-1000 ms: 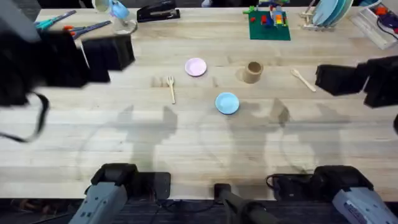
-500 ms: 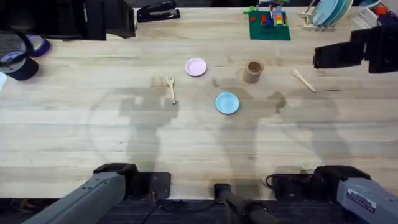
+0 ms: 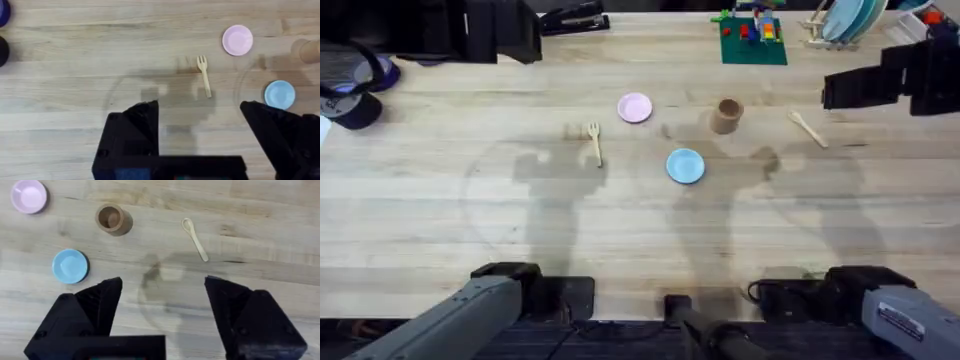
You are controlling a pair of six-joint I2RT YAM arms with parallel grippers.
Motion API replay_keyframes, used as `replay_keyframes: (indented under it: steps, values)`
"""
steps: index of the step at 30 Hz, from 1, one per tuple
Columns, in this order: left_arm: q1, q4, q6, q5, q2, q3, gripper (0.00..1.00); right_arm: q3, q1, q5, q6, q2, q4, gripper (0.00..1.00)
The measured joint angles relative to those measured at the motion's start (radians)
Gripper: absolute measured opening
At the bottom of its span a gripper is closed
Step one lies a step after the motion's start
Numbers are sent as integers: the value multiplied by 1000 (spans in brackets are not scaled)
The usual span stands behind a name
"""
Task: Pick up a utensil and set it on the pink plate, then put the other utensil in the container.
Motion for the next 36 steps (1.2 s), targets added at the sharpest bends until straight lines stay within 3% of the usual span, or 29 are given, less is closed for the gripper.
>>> replay_keyframes:
  steps: [10, 18, 21, 22, 23, 36]
  values:
    - [-6, -41, -77, 66, 42, 7, 995, 0, 0, 0, 0, 0, 3, 994]
    - [-120, -54, -149, 64, 218, 4, 995, 0, 0, 0, 0, 0, 3, 994]
    - [-173, 5, -167, 55, 265, -19, 995, 0, 0, 0, 0, 0, 3, 995]
    - [-210, 82, -175, 48, 292, -68, 995, 0, 0, 0, 0, 0, 4, 995]
    - [-218, 109, -180, 46, 299, -93, 995, 0, 0, 0, 0, 0, 3, 994]
    - [-223, 318, -238, 40, 330, -380, 995, 0, 0, 0, 0, 0, 4, 994]
